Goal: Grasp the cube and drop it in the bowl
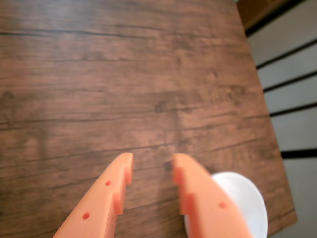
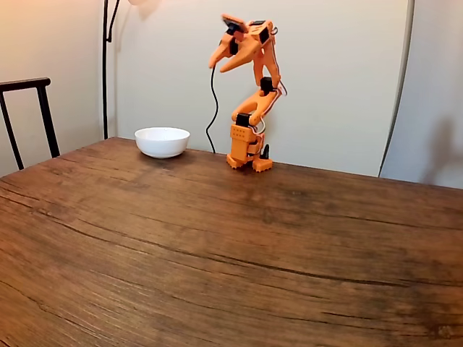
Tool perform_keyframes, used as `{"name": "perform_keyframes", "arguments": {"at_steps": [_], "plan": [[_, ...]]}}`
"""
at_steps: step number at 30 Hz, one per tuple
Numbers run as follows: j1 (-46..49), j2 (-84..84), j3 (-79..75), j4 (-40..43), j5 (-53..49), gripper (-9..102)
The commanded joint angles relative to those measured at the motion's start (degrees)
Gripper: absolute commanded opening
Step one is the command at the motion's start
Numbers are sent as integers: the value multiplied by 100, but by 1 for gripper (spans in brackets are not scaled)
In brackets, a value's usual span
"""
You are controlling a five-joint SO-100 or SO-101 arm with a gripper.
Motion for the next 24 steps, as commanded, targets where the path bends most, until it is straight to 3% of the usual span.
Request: {"name": "perform_keyframes", "arguments": {"at_steps": [1,9,24], "plan": [[-378,26,0,272,158,6],[-1688,26,0,255,237,5],[-1978,554,79,264,510,0]]}}
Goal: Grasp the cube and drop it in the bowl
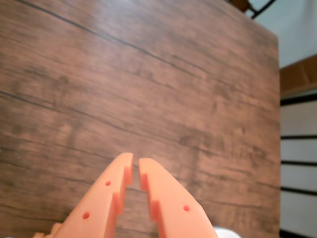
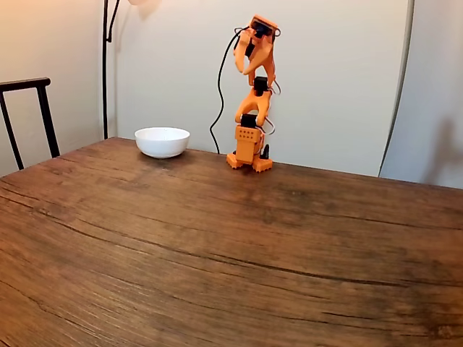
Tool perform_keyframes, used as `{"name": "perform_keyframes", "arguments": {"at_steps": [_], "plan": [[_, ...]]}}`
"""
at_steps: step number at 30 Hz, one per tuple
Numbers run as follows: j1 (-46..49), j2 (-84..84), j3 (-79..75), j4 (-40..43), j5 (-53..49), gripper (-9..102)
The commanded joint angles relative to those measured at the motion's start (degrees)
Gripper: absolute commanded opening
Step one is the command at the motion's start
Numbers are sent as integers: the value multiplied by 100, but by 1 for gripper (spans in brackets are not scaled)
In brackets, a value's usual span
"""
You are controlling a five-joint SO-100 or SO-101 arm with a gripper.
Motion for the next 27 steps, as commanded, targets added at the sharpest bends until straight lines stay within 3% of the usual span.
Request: {"name": "perform_keyframes", "arguments": {"at_steps": [1,6,17,24,27], "plan": [[-70,519,105,264,9,0],[-70,1591,1063,97,-141,0],[-132,3586,4096,-1573,-123,0],[-141,3647,5247,-2830,-272,0],[-123,3647,5660,-3234,-905,0]]}}
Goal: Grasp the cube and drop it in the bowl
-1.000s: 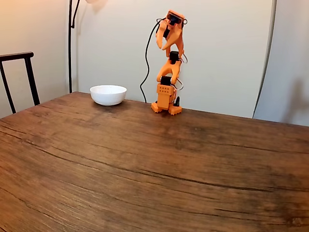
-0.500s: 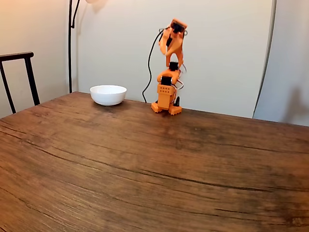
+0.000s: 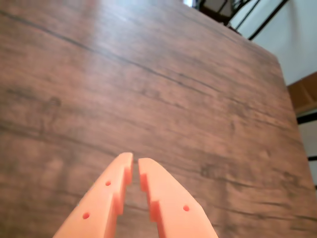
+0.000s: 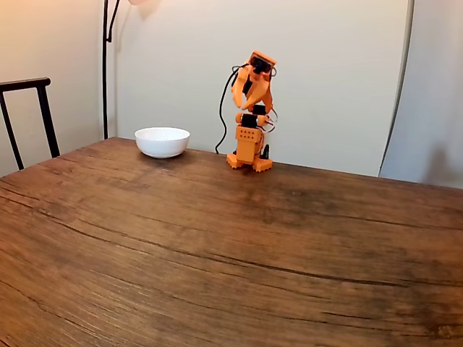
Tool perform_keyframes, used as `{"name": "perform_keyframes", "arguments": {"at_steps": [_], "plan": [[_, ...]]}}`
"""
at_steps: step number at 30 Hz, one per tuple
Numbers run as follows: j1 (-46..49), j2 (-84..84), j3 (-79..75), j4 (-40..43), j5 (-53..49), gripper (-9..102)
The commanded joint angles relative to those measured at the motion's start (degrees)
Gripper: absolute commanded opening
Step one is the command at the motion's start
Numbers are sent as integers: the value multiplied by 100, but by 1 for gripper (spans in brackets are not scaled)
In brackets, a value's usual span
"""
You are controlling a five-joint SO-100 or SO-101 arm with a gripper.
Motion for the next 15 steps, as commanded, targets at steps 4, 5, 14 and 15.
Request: {"name": "perform_keyframes", "arguments": {"at_steps": [4,5,14,15], "plan": [[-53,26,729,-650,-958,0],[-53,26,817,-738,-1055,0],[18,26,1679,-888,-1951,0],[26,26,1749,-896,-1986,0]]}}
